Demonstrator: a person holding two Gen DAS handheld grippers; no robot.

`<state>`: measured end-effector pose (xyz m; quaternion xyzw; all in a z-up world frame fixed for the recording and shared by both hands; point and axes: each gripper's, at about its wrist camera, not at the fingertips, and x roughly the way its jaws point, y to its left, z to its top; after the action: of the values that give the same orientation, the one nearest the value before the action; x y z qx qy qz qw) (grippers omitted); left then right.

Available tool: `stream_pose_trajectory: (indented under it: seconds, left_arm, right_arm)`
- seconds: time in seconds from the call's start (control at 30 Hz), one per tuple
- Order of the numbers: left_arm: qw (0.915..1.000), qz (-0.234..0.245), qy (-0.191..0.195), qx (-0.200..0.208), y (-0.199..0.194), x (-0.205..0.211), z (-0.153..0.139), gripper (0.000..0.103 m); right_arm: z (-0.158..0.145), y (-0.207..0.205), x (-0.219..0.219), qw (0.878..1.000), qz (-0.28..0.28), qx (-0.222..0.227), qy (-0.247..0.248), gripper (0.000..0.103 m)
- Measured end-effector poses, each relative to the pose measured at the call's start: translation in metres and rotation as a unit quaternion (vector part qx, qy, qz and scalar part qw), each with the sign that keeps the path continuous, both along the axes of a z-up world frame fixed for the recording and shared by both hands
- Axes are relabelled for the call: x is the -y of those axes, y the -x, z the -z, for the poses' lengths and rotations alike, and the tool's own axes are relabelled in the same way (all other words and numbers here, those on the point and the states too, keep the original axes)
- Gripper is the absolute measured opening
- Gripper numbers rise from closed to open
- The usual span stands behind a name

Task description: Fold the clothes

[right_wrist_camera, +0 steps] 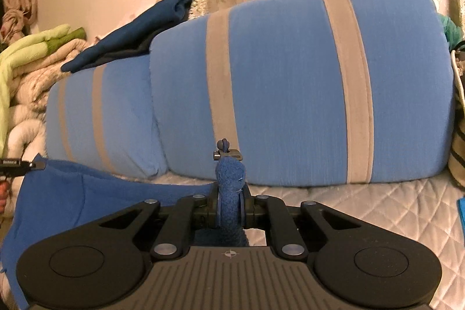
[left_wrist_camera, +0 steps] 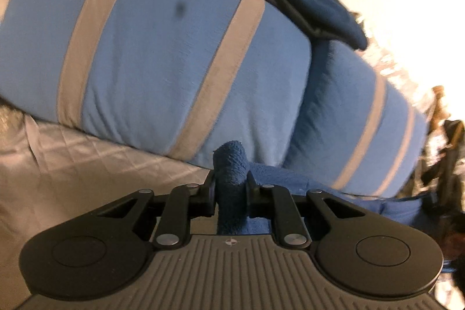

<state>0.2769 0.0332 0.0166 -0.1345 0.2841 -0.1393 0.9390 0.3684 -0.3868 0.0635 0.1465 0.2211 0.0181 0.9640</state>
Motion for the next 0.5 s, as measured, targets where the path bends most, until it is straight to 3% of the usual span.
stream_pose_trajectory:
  seconds: [0.2,0.3,0.37,0.4,0.43,0.5]
  left_arm:
    - [0.9982,-0.033,-0.046,-0.017,-0.013,0.012,0.016,0.018]
    - [0.9963,-0.047,-0.067,-0.027,-0.018,0.016,0.025,0.022]
    - [0.9946,-0.057,-0.080,-0.034,-0.020,0.019,0.030,0.026]
    - [0.9936,-0.062,-0.087,-0.037,-0.022,0.020,0.033,0.032]
    - [0.9925,-0.067,-0.094,-0.040,-0.023,0.021,0.036,0.035]
    - [0.9901,-0.077,-0.109,-0.044,-0.023,0.023,0.039,0.049]
  right_arm:
    - [0.023,-0.042,-0.002,0.999,0.018,-0.026,0.007,0.013]
    - [0.039,-0.057,-0.010,0.998,0.030,-0.046,0.027,0.020]
    - [0.043,-0.060,-0.018,0.996,0.044,-0.058,0.047,0.039]
    - [0.044,-0.060,-0.021,0.995,0.052,-0.066,0.058,0.062]
    - [0.044,-0.059,-0.024,0.993,0.059,-0.072,0.070,0.078]
    - [0.040,-0.053,-0.031,0.989,0.069,-0.076,0.103,0.096]
